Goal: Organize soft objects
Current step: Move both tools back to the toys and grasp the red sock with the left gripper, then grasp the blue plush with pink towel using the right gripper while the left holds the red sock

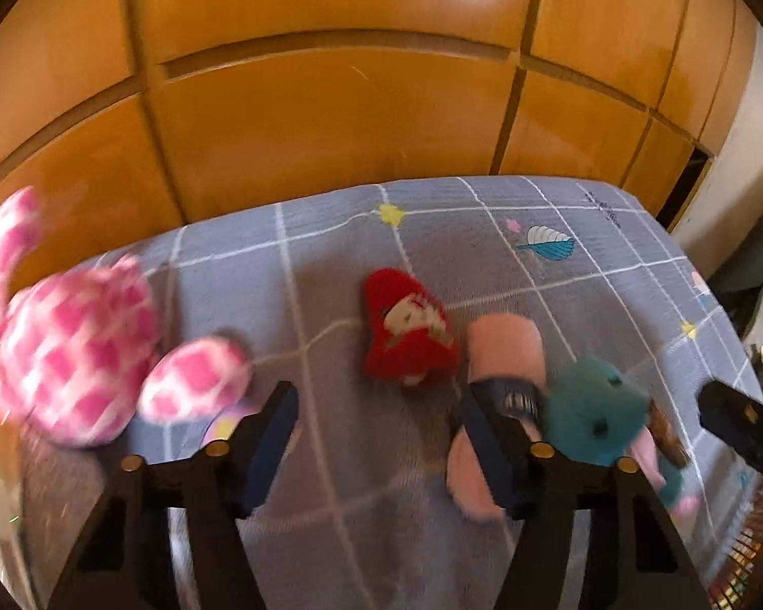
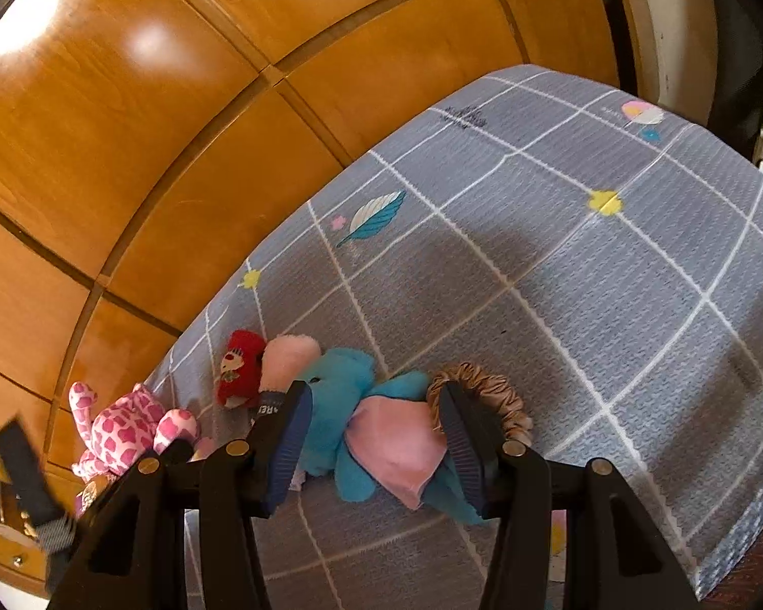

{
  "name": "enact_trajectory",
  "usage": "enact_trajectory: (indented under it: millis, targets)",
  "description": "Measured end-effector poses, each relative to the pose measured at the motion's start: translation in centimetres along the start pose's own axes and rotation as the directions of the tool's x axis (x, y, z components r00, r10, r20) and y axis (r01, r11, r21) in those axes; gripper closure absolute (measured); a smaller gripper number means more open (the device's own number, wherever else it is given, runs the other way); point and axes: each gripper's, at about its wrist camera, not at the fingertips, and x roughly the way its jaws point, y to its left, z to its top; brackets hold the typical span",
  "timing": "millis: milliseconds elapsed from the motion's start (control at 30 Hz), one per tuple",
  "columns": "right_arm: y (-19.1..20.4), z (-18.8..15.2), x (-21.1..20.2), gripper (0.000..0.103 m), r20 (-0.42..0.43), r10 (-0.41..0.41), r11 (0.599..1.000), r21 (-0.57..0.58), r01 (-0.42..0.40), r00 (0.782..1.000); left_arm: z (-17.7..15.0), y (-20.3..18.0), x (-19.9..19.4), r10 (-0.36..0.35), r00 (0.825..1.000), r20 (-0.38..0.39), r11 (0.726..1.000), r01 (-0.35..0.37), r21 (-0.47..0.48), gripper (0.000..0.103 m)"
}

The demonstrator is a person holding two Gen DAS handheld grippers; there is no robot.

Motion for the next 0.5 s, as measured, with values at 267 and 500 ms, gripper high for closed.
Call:
enact_trajectory:
  millis: [267, 500]
  targets:
    - [0.2, -0.1, 0.5, 0.051, -0.035, 0.033, 0.999, -0.004, -0.033, 0.999, 4.0, -1.0, 6.5, -0.011, 0.998, -0.063, 1.000, 0.010, -0.015, 0.040]
    - [-0.1, -0.1, 0.6, 0.051, -0.036, 0.034, 0.999, 0.018, -0.034, 0.999, 4.6, -1.4, 10.5, 0.008, 0.995, -0.096, 1.000, -0.009, -0.012, 0.082]
